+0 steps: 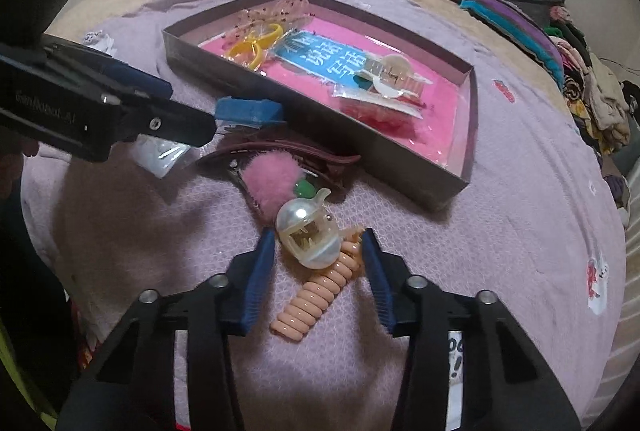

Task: Organize jewelry
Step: 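Grasp the blue case with the left tool while the right tool grasps the clear pearl ornament, then lower the blue case into the box with the left tool while the right tool places the pearl ornament there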

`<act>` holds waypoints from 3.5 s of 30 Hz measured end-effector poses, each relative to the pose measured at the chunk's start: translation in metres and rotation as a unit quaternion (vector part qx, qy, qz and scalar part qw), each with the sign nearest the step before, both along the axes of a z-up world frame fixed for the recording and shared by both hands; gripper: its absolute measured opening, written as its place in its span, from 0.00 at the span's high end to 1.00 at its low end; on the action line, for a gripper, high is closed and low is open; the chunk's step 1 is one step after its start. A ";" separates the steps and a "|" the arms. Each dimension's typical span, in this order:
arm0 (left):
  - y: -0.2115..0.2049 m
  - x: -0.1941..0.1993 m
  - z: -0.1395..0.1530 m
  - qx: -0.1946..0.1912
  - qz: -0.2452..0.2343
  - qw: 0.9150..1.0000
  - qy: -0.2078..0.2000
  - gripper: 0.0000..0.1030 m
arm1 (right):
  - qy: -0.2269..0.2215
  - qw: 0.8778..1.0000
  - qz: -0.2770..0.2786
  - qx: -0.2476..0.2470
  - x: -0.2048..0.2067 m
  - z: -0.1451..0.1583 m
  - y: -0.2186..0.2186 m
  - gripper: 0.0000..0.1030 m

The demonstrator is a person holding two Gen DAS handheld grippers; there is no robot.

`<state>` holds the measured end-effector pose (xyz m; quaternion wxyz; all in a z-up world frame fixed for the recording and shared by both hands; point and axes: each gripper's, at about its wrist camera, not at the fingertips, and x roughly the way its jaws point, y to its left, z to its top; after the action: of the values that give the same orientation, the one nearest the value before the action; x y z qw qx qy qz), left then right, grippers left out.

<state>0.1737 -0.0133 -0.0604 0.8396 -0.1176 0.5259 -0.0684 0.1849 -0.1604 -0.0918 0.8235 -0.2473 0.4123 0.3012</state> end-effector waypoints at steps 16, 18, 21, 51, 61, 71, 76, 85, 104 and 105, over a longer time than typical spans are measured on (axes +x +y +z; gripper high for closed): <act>-0.007 0.040 -0.021 -0.082 0.031 0.995 0.037 0.58 | 0.031 0.995 -0.041 0.089 0.005 0.012 -0.039 0.71; -0.007 0.042 -0.024 -0.082 0.036 0.995 0.039 0.62 | 0.031 0.994 -0.049 0.098 0.005 0.015 -0.046 0.71; -0.007 0.041 -0.024 -0.082 0.037 0.995 0.039 0.63 | 0.028 0.992 -0.059 0.107 0.004 0.019 -0.052 0.71; 0.031 0.006 0.050 -0.051 0.049 0.996 -0.059 0.64 | -0.005 0.985 -0.086 0.151 0.007 0.071 -0.058 0.72; 0.058 0.005 0.063 -0.037 0.072 0.994 -0.079 0.64 | -0.016 0.986 -0.065 0.154 0.017 0.088 -0.030 0.72; 0.076 0.009 0.074 -0.034 0.082 0.992 -0.090 0.64 | -0.033 0.984 -0.055 0.164 0.029 0.108 -0.009 0.72; 0.082 0.012 0.078 -0.033 0.086 0.991 -0.095 0.64 | -0.043 0.983 -0.053 0.169 0.037 0.117 -0.004 0.72; 0.083 0.028 0.084 -0.016 0.090 0.990 -0.106 0.64 | -0.058 0.981 -0.069 0.172 0.057 0.124 -0.004 0.72; 0.083 0.075 0.044 0.069 0.090 0.991 -0.075 0.64 | -0.042 0.977 -0.138 0.157 0.108 0.095 -0.031 0.72; 0.083 0.076 0.041 0.074 0.089 0.991 -0.073 0.64 | -0.039 0.977 -0.139 0.155 0.110 0.092 -0.031 0.72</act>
<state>0.2495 0.0692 -0.0193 0.8848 -0.0966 0.4543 0.0372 0.2947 -0.1909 0.0001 0.9010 -0.0683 0.3589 0.2338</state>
